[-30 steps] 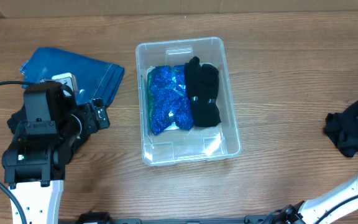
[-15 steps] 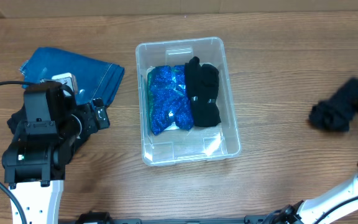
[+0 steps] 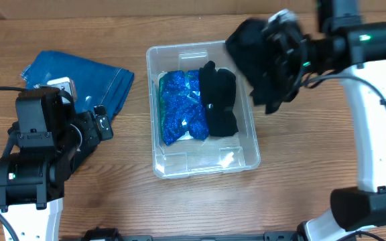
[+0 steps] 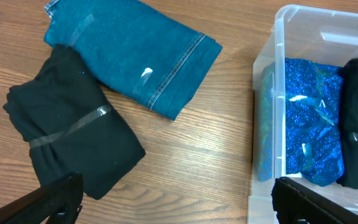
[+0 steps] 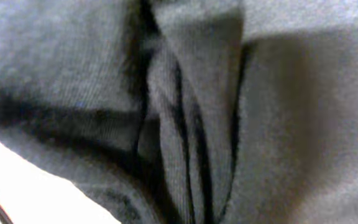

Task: Pack container
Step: 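Carry the black garment into the bin beside the sequined bundle and release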

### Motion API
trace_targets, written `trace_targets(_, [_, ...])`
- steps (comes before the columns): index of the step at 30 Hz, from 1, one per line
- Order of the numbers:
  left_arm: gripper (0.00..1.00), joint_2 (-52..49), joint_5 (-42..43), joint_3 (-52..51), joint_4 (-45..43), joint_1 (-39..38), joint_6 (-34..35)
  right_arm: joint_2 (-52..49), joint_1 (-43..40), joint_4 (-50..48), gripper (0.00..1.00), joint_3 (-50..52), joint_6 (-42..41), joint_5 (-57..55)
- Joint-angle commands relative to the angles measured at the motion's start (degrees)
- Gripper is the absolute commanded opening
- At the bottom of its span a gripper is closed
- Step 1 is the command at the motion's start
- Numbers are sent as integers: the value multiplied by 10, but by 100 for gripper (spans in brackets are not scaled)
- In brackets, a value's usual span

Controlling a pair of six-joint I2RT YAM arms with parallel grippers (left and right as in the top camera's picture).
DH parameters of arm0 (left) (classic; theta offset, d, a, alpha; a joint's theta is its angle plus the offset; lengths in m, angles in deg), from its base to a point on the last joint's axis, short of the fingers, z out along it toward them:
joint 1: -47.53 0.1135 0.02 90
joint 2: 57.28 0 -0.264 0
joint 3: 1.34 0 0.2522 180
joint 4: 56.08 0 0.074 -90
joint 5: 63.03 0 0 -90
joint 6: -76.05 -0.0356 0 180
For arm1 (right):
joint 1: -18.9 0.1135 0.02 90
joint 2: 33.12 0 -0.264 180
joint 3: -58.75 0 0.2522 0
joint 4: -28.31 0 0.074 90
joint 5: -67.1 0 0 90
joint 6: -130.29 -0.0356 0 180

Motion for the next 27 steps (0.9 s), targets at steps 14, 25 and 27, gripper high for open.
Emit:
trace_targets(14, [100, 0, -9, 13, 2, -3, 8, 11, 268, -42, 4, 275, 176, -67])
trace_targets(25, [100, 0, 4, 13, 0, -3, 14, 11, 281, -308, 100, 307, -79, -362])
trace_targets(27, [100, 0, 4, 13, 0, -3, 14, 11, 288, -299, 100, 307, -92, -313])
